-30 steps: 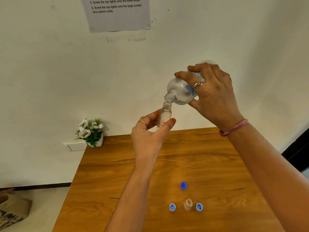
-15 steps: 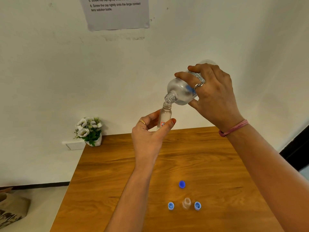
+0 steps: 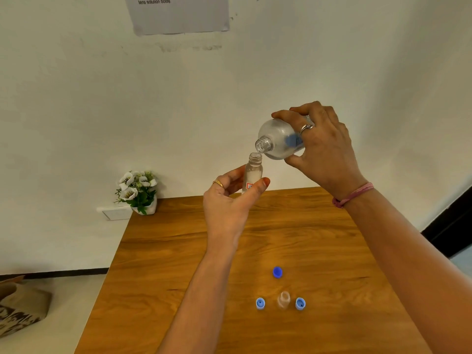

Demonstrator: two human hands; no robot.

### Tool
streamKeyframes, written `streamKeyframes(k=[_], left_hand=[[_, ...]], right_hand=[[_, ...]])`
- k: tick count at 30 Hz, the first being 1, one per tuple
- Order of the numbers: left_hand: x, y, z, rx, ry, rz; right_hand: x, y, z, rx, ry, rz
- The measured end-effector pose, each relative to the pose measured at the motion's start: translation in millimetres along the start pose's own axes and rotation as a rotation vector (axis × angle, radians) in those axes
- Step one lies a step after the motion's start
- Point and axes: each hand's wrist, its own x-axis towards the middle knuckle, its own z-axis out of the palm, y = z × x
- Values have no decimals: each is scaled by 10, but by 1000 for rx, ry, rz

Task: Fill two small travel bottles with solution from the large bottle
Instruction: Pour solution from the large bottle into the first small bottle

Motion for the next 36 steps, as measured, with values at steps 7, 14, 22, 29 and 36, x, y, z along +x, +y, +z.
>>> streamKeyframes(k=[7,14,22,29,36], left_hand=[[-122,-225,-90,8,-5,-33],[-296,-740,-311,82,7,-107],[-550,-1389,-534,171,55,-237],[-802,-2017,-726,252,3,-377],[-946,-2404,-770,351,-45,-491]], right_hand=[[-225,20,207,353,-214,269],[-630,96,502,521,-299,362],[-1055,130,776,549,-383,407],[-1327,202,847,550,-375,478],[-1543,314,929,548,-362,557]])
